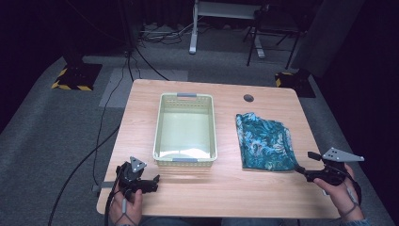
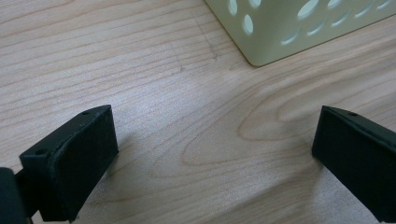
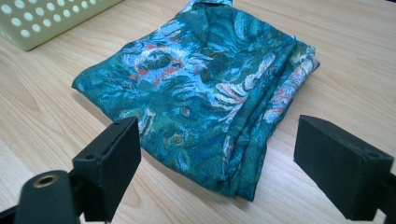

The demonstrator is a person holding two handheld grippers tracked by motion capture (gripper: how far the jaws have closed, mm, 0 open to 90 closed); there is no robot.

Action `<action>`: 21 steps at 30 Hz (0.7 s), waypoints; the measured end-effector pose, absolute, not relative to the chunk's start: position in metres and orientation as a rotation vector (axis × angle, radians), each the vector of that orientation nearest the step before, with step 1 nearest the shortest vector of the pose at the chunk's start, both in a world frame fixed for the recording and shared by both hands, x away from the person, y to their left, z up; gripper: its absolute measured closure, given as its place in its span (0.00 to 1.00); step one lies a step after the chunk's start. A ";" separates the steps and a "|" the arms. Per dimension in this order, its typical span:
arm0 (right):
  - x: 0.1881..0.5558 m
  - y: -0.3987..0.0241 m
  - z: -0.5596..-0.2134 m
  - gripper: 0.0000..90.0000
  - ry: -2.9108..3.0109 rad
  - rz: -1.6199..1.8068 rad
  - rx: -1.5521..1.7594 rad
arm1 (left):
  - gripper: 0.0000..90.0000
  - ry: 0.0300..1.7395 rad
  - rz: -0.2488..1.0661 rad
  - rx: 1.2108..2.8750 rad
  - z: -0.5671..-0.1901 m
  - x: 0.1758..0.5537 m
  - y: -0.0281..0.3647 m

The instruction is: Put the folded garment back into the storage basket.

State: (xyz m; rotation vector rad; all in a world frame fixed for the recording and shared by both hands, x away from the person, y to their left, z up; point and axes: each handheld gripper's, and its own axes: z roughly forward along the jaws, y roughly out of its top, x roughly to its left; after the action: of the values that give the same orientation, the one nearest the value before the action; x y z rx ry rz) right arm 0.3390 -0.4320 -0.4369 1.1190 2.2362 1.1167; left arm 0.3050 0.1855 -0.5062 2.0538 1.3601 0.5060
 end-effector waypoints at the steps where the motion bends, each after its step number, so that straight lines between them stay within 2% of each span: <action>1: 0.339 -0.432 -0.436 0.17 2.234 1.120 1.121 | 0.00 1.360 0.506 2.054 -0.506 0.305 0.186; 21: 0.348 -0.427 -0.419 0.17 2.219 1.139 1.123 | 0.00 1.359 0.506 2.054 -0.506 0.305 0.186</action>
State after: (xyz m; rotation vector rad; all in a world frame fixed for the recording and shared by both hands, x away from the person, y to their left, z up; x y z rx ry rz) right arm 0.3475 -0.4271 -0.4187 1.1226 2.2192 1.1387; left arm 0.3049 0.1856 -0.5063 2.0540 1.3593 0.5062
